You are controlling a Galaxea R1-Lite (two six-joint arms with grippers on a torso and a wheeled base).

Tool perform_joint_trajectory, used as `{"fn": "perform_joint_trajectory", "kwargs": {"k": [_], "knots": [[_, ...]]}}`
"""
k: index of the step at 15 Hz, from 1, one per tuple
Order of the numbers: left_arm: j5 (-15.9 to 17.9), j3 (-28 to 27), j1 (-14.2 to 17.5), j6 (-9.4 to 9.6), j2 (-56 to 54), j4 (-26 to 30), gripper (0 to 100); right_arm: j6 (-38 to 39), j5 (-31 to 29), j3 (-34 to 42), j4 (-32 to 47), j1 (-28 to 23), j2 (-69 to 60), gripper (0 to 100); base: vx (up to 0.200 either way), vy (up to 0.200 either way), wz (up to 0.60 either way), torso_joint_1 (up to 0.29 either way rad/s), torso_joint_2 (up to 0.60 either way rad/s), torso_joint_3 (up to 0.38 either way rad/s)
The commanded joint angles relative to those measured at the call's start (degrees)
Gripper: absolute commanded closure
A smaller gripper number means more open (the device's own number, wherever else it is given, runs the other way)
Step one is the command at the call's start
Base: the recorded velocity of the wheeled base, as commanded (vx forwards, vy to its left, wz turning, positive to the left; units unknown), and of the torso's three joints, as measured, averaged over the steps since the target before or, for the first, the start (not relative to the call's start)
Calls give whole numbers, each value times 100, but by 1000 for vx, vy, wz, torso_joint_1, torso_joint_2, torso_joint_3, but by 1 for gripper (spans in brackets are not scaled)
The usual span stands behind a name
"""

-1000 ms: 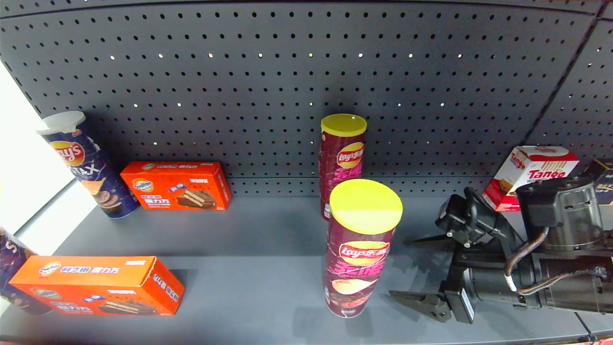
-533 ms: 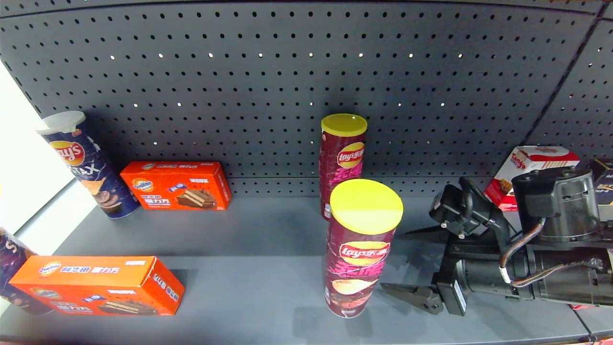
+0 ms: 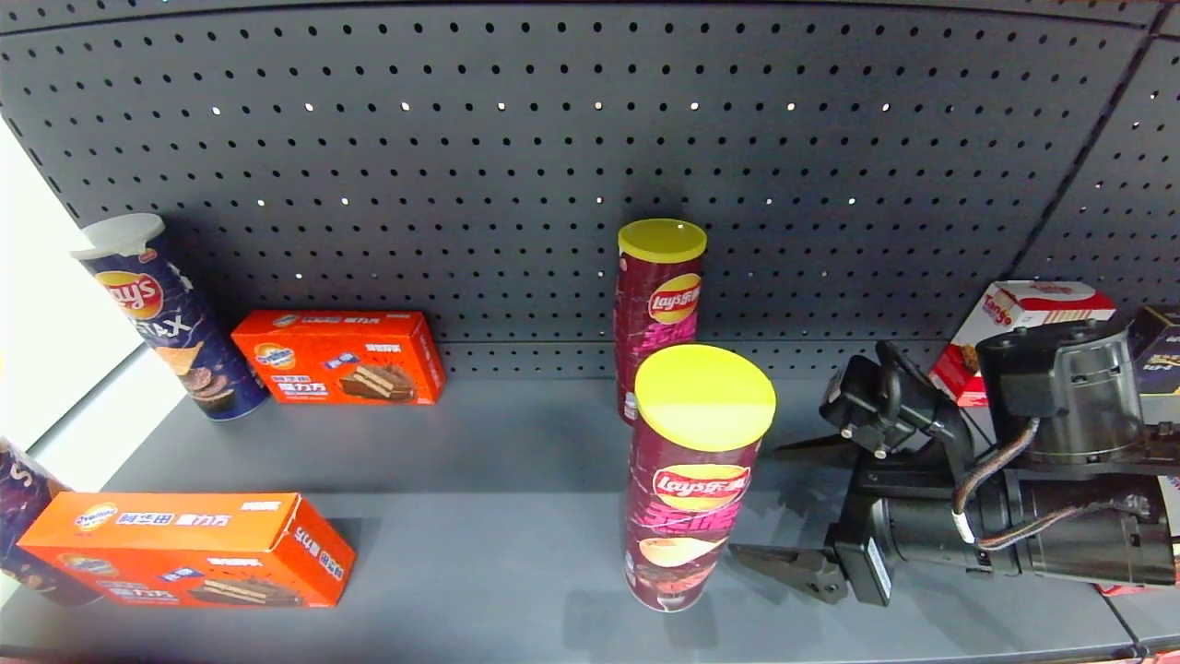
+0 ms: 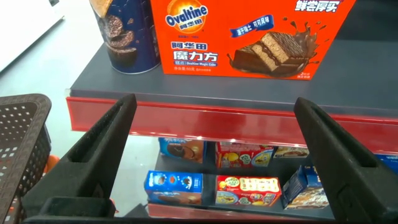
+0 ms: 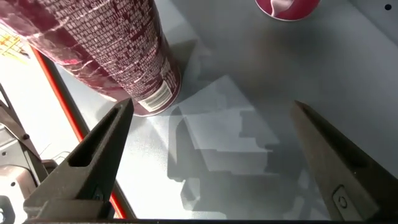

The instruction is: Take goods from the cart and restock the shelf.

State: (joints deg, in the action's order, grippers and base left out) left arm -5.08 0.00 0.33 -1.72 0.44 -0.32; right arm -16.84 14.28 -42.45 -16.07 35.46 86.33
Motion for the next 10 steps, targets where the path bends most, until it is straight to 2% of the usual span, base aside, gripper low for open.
{"fn": "perform_joint_trajectory", "kwargs": {"k": [1,10], "knots": [[-1,0,2,-4,9,-3,0,-4,5,-27,-2,5,6,0,0,0,0,0,0,0],[-1,0,2,-4,9,-3,0,-4,5,-62,-10,13,94,0,0,0,0,0,0,0]]}}
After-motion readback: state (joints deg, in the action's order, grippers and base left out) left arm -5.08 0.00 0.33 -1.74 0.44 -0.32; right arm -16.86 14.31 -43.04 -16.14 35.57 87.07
